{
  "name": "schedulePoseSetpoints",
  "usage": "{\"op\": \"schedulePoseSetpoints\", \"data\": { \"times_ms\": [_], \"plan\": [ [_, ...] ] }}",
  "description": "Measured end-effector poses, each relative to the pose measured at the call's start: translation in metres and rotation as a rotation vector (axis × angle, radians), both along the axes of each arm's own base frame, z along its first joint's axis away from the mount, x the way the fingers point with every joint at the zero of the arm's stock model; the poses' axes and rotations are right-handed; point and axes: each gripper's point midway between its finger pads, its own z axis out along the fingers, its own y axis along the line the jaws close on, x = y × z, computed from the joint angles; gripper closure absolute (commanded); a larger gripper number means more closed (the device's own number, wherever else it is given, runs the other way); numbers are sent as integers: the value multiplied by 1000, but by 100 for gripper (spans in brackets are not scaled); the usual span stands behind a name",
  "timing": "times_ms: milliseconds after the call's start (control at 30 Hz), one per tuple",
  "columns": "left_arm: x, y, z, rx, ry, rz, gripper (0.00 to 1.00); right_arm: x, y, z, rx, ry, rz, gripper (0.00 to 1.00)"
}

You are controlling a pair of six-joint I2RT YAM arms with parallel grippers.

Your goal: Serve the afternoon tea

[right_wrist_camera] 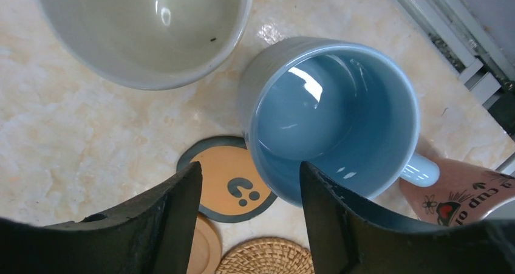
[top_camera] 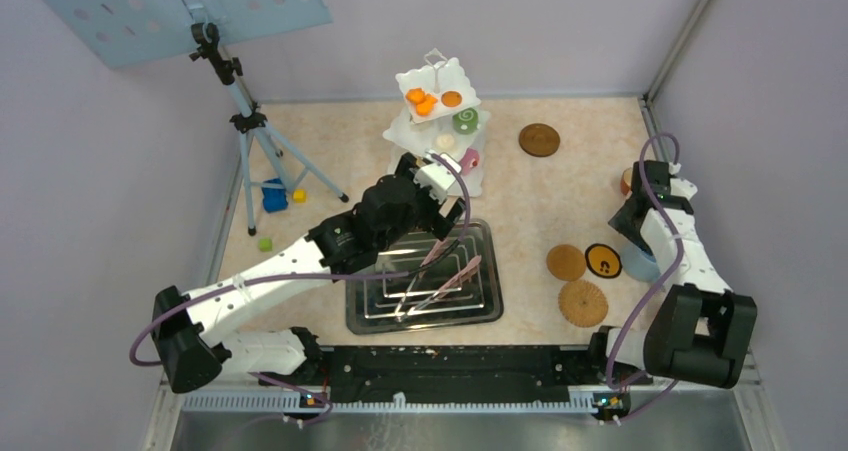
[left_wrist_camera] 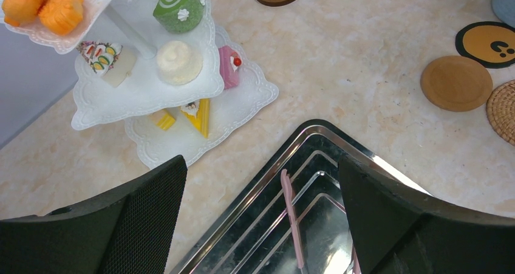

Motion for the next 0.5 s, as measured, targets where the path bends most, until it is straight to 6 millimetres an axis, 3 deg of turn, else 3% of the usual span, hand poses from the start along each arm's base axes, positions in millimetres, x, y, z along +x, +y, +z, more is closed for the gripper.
{"op": "schedulePoseSetpoints", "data": {
  "times_ms": [200, 500],
  "plan": [
    [-1, 1, 4, -9, -6, 0, 1, 5, -6, -19, -22, 33, -7, 66],
    [-1, 1, 4, -9, -6, -1, 1, 2, -21, -19, -97, 25, -51, 98]
  ]
}}
